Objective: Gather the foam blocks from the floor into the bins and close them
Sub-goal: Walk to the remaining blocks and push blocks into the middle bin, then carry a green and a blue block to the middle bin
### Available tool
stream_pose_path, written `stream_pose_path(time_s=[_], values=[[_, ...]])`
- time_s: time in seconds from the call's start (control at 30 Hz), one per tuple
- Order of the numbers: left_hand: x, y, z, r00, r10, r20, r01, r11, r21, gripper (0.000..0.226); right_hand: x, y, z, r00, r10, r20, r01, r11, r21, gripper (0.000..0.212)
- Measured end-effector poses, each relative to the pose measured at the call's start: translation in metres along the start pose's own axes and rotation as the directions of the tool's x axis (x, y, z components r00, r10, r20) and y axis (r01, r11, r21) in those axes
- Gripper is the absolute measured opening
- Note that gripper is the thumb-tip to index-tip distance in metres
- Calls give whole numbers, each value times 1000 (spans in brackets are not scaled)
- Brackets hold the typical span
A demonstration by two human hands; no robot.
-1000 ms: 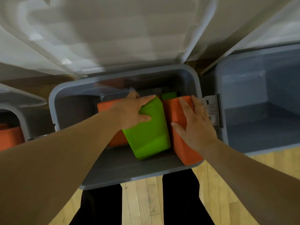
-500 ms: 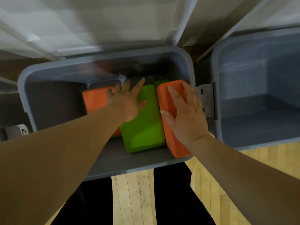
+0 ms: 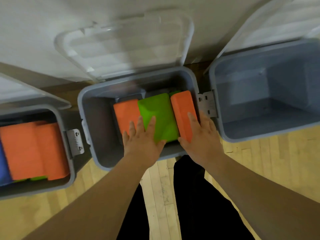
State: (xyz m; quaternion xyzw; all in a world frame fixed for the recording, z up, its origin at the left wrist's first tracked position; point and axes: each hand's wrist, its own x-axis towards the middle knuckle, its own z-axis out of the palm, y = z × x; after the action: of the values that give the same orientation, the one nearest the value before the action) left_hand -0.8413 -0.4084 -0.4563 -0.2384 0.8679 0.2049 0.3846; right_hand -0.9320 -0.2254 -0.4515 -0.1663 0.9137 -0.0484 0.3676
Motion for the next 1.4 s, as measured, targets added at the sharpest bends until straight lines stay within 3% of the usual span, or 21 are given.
stream_pose_path(time_s=[0.17, 0.37, 0.47, 0.57, 0.73, 0.87, 1.1, 1.23, 1.4], values=[[-87, -10, -50, 992, 38, -124, -42, 999, -28, 88, -85, -24, -32, 990, 142, -24, -139, 985, 98, 96], [-180, -29, -112, 965, 221, -144, -193, 963, 185, 91, -217, -60, -65, 892, 431, -138, -380, 879, 289, 91], [-225, -33, -134, 921, 370, -124, -308, 884, 351, 93, -286, -76, -66, 838, 532, -118, -445, 793, 416, 90], [-273, -29, -146, 824, 563, -59, -453, 718, 529, 95, -360, -93, -60, 801, 594, -77, -472, 705, 530, 91], [-325, 3, -146, 715, 697, 49, -559, 529, 639, 97, -460, -113, -26, 700, 713, 32, -588, 551, 592, 92], [-364, 48, -120, 563, 813, 150, -626, 301, 719, 99, -529, -100, 8, 577, 809, 112, -638, 361, 680, 101], [-467, 107, -15, 414, 796, 441, -708, -23, 706, 96, -664, -89, 104, 301, 922, 245, -612, -11, 791, 106], [-540, 123, 73, 345, 772, 533, -716, -151, 682, 96, -752, -80, 178, 182, 923, 338, -570, -181, 801, 108], [-628, 140, 175, 267, 718, 643, -742, -272, 612, 95, -859, -55, 253, 84, 915, 394, -547, -288, 786, 107]])
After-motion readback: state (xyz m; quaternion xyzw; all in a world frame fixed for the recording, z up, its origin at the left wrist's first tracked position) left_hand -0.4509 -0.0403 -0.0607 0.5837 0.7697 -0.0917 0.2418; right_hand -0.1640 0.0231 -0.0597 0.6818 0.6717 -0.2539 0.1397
